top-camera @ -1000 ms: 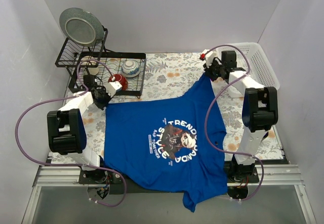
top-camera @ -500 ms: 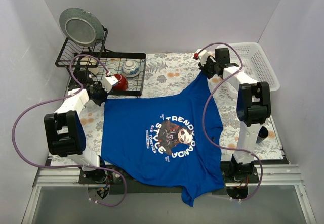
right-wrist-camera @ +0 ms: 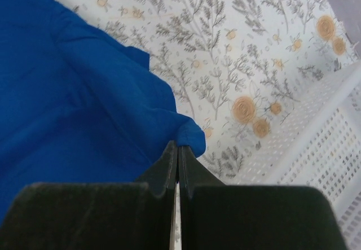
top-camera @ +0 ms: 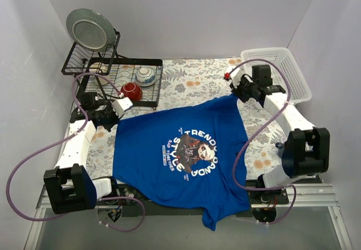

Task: Roll the t-shirts
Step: Fold the T-shirt at the center of the board.

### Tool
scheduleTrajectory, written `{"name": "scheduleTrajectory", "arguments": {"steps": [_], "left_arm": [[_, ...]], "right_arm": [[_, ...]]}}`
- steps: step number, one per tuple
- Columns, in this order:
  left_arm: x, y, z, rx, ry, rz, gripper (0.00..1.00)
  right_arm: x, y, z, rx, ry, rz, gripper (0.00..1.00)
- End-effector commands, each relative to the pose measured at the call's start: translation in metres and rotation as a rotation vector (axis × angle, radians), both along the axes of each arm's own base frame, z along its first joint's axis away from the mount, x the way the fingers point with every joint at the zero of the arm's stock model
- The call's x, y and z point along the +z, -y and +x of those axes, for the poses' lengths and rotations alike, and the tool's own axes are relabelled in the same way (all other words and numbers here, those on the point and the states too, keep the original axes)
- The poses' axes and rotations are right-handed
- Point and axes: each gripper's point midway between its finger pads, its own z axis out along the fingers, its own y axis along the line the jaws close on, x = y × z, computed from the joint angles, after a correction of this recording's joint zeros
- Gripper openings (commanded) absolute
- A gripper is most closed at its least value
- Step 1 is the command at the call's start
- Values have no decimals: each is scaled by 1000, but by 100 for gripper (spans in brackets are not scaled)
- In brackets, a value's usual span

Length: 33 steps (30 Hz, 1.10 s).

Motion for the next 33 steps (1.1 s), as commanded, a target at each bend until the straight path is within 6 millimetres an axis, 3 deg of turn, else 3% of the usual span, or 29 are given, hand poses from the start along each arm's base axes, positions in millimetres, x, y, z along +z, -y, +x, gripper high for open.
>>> {"name": "scheduleTrajectory", "arguments": {"steps": [1,3,4,6,9,15,20,33], "left_arm": [[-2,1,-28,-48,-1,32,0],[-5,0,-37,-58,-4,56,0],[-7,-1,-43,-64,2,68,0],[-10,-3,-50,-69,1,86,0],[-13,-6,-61,-68,-1,108,0],[-10,-25,-63,-31,46,175,0],[-7,-35,-56,-63,74,230,0],[-34,-27,-102,-315,-86,287,0]], "right_arm": [[-4,7,-48,31,-45,-25,1],[-14,10,-68,46,-76,-36,1],[-10,11,-77,51,-65,-40,1],[-24,16,-100,69,-110,-62,1],[-26,21,-123,78,-113,-79,1],[-31,29,-163,98,-127,-106,1],[-34,33,-189,115,-128,-121,1],[-59,39,-232,190,-221,-159,1]]}}
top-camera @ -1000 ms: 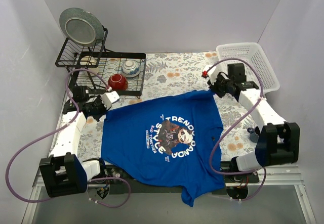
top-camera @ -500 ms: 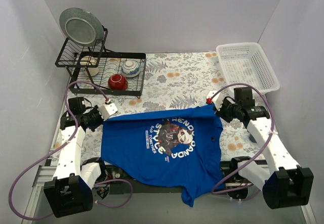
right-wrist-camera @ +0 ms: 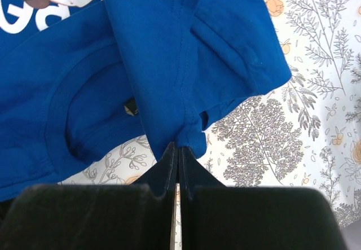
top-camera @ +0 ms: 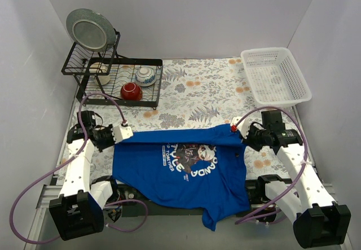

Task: Roll the t-shirts
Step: Fold the T-shirt at the center of the board.

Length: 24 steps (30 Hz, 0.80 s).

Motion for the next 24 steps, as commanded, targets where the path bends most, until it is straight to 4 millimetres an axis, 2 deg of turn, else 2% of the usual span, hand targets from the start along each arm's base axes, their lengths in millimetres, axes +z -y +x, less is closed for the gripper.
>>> {"name": "scheduleTrajectory", "arguments": {"steps": [1,5,7,12,14,17,18,19,20,22,24], "left_arm": [[-8,-1,-21,-95,-67,50,0],[-22,-3,-36,-108,-120,66,0],[-24,-3,-38,-102,-122,66,0],[-37,-5,-46,-82,-162,72,0],[-39,-4,-49,-79,-170,65,0],[-33,-7,-44,-38,-150,74,3],[-30,-9,-42,-11,-150,71,12],[-19,-10,-34,-2,-125,71,18],[-11,-10,-30,6,-112,60,26],[15,-4,-11,21,-49,2,32],[28,5,1,60,-26,-78,40]], "right_arm": [[-5,3,-19,41,-34,-18,1],[-13,6,-33,69,-57,-39,1],[-19,8,-44,90,-76,-51,1],[-21,9,-50,124,-55,-63,1],[-24,11,-59,173,-88,-81,2],[-22,18,-63,158,-146,-117,31],[-10,22,-57,137,-149,-141,35],[-4,23,-55,133,-157,-144,39],[16,19,-52,139,-144,-125,47],[32,13,-42,143,-141,-96,52],[50,4,-19,108,-111,-43,58]]}}
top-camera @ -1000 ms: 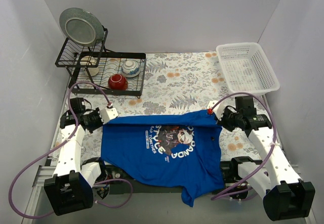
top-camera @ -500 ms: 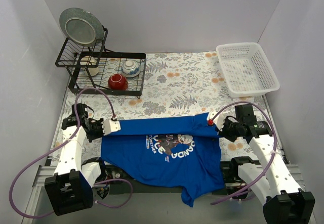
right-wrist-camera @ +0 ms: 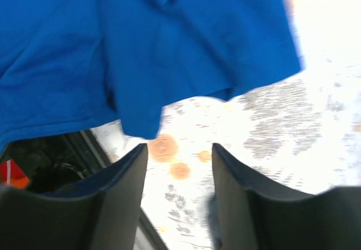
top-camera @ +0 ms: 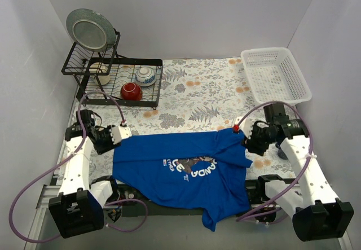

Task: Roll the t-shirts
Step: Fold the T-shirt at the center of the board.

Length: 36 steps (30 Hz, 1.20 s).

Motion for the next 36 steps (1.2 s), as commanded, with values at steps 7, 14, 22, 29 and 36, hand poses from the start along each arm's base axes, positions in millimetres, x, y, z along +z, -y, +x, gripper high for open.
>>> {"name": "scheduleTrajectory", "arguments": {"steps": [7,14,22,29,36], "left_arm": [[45,15,104,453,31,-364,57],[23,17,131,570,-76,-437,58],[-5,18,117,527,-303,-400,57],[-32,5,91,406,-341,-274,55],[-51,10,77,344,-395,-254,54]], "right_arm": [[23,-29,106,-108,23,126,60],[-16,-37,162,-163,-116,122,62],[-26,-46,180,-143,-227,145,63],[-28,-46,180,-150,-248,144,63],[-43,-41,174,-168,-296,107,63]]}}
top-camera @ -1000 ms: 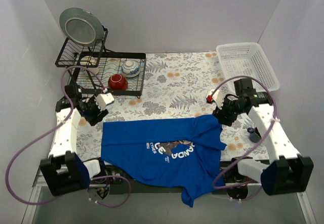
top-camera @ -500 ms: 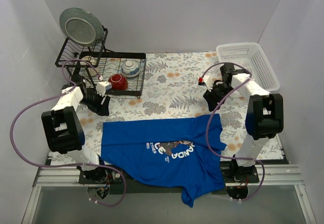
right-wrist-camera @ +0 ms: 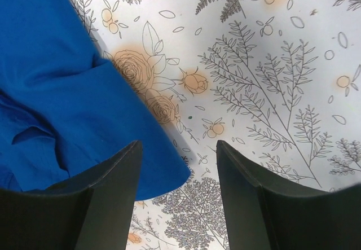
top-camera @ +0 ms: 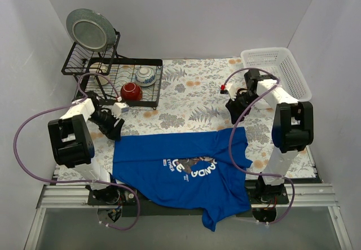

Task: Roll the t-shirts
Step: Fold the T-shirt at the center of the board.

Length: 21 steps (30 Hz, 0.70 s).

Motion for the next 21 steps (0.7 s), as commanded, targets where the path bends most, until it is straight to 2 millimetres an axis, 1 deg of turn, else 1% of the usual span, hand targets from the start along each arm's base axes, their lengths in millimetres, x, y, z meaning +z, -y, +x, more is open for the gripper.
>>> {"name": "scheduleTrajectory", "arguments": {"steps": [1,4,5,8,11,12,15,18,21], "left_arm": [[-13,1,-4,-77,10,22,53],[-15,6,1,-83,17,18,48],[-17,9,1,-86,10,16,43],[-20,11,-1,-90,-8,12,31],[-24,10,-5,-93,-18,19,26],[-25,9,-7,-92,-23,21,22],[-26,9,-8,-96,-18,27,19],[-27,8,-10,-94,-24,33,18],[-28,8,-9,-86,-24,35,18]], "right_arm": [[-4,2,-3,-4,-41,-8,63],[-12,4,-5,-7,-78,-15,63],[-12,2,-4,-5,-84,-13,63],[-14,4,-5,6,-109,-20,64],[-16,10,-10,35,-120,-50,64],[-18,12,-13,41,-125,-57,64],[-21,21,-20,54,-130,-87,65],[-24,31,-26,64,-153,-113,65],[-28,38,-28,55,-166,-120,65]]}}
